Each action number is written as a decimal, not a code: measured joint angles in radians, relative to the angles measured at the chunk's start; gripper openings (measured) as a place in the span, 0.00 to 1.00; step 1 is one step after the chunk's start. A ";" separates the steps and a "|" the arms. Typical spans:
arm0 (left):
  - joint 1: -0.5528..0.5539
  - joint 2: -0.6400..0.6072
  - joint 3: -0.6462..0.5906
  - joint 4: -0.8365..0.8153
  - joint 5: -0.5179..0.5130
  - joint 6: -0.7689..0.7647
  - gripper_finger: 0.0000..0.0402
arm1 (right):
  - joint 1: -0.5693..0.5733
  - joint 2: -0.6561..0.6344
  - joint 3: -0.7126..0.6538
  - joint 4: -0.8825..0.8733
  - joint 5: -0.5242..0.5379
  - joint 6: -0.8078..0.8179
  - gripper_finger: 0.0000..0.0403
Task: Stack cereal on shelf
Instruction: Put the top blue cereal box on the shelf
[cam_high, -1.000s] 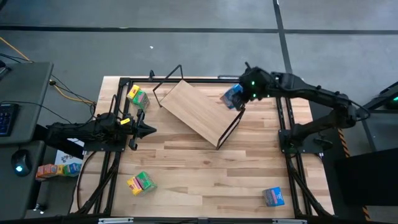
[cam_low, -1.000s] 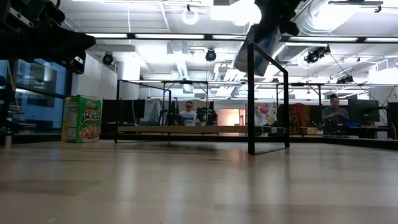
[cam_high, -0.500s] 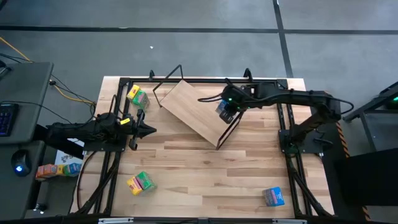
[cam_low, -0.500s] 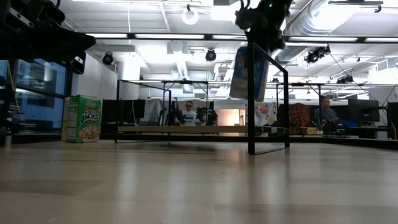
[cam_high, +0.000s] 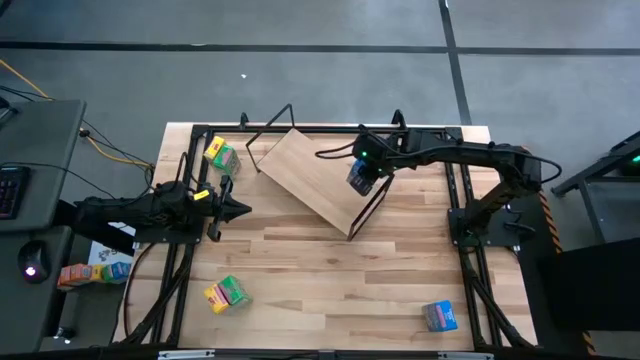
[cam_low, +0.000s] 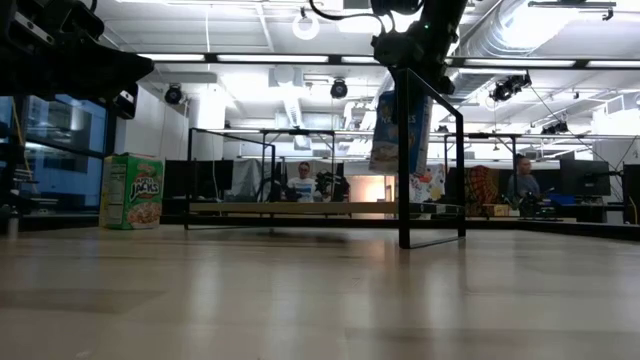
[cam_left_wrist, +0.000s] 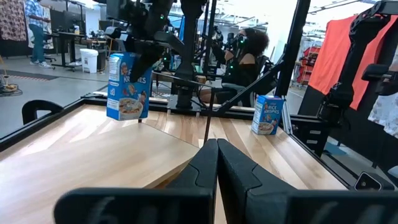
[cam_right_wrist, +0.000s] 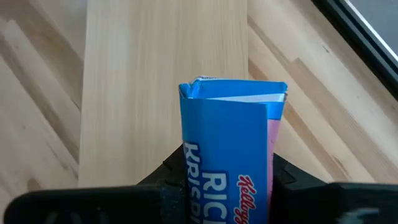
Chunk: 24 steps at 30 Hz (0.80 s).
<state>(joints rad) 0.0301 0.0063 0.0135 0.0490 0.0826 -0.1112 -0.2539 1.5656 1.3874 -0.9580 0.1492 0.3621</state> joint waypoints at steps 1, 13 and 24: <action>0.000 0.000 0.000 0.000 0.000 0.000 0.00 | 0.000 0.001 -0.002 -0.005 0.001 0.006 0.21; 0.000 0.000 0.000 0.000 -0.002 0.000 0.00 | -0.015 0.015 -0.029 0.006 0.008 0.059 0.21; 0.000 0.000 0.000 0.000 0.000 0.000 0.00 | -0.014 0.093 -0.029 0.005 -0.028 0.040 0.21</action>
<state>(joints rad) 0.0303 0.0063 0.0134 0.0490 0.0826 -0.1108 -0.2680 1.6584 1.3581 -0.9528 0.1209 0.4023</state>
